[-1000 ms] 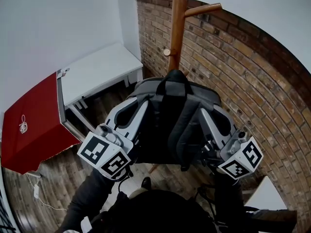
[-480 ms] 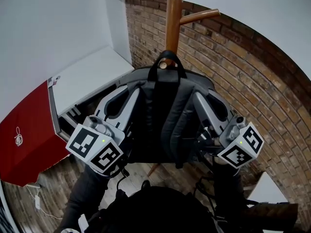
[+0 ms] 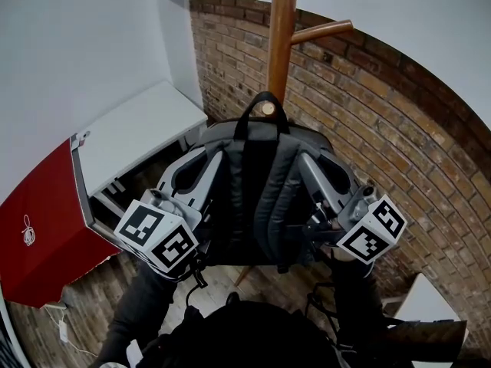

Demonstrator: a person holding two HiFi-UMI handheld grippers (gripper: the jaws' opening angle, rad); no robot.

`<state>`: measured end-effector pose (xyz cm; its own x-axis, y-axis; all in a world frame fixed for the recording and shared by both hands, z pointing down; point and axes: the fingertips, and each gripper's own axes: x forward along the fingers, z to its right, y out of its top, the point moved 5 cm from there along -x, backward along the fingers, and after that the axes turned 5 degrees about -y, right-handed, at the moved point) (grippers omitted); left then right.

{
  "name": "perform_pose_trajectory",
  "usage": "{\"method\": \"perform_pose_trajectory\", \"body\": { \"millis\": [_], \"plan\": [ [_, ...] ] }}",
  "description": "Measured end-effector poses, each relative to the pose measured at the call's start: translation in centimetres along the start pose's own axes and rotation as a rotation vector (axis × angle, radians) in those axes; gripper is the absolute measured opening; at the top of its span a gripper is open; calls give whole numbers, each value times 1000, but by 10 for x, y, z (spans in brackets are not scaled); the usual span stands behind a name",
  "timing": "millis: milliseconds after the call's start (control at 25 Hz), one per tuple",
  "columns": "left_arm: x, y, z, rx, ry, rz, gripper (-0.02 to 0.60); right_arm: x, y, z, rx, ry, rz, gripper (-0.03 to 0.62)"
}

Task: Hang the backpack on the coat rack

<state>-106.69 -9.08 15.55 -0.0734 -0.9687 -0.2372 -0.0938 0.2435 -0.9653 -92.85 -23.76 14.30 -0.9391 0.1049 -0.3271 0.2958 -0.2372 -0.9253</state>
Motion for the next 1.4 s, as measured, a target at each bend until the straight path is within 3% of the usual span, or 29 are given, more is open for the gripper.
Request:
{"method": "perform_pose_trajectory", "body": {
  "millis": [680,880,1000,1200,1400],
  "plan": [
    [16,6,-6,-47,-59,-40,40,3,7,13,3,-37,35,40],
    [18,-12,-10,-73,-52,-65,40,0,-7,21,45,-51,4,40],
    [13,-19,-5,-34,-42,-19,40,-5,-14,19,46,-33,30,40],
    [0,-24,4,99,27,95,40,-13,-22,10,12,30,107,43],
    [-23,-35,16,152,62,158,40,-28,-38,-9,-42,52,142,41]
  ]
}}
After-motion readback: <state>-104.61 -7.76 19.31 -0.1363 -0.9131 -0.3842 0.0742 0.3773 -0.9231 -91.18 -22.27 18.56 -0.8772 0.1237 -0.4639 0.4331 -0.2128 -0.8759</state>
